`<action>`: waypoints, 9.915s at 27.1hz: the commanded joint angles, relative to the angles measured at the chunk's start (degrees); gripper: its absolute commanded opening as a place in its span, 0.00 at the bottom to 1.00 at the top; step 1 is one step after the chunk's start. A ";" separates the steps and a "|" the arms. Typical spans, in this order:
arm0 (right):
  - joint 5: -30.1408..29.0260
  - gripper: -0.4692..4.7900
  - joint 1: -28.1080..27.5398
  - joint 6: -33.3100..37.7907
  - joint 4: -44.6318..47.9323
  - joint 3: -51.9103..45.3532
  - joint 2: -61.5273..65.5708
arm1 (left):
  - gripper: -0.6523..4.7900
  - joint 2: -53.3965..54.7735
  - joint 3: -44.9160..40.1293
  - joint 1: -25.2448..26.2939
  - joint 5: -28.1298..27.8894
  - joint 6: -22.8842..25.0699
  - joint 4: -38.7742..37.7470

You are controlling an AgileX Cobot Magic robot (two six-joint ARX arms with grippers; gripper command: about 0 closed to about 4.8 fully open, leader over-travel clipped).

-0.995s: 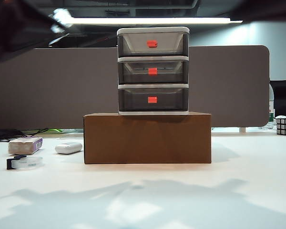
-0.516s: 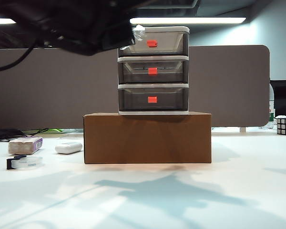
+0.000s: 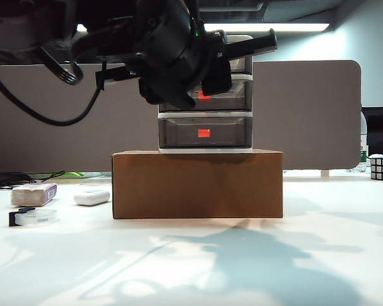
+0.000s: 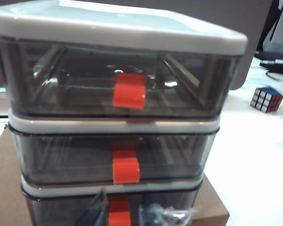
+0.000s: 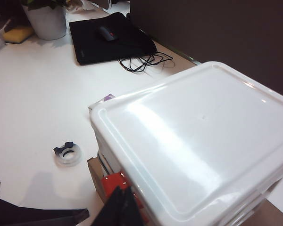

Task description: Open the second layer of the drawer on the table, pick up the transparent tape on the table and put it in, and finally close the drawer.

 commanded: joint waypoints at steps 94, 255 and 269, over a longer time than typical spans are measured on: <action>-23.30 0.08 -6.40 -8.74 -4.76 0.22 5.73 | 0.34 6.34 8.44 3.69 -0.20 -0.09 -3.37; -25.68 0.08 -5.95 -4.02 -4.61 0.13 9.97 | 0.89 4.20 -16.76 66.45 90.62 27.17 -17.64; -25.66 0.08 -5.95 -4.02 -4.61 0.13 9.94 | 0.39 3.87 -16.72 66.45 94.79 27.15 -17.31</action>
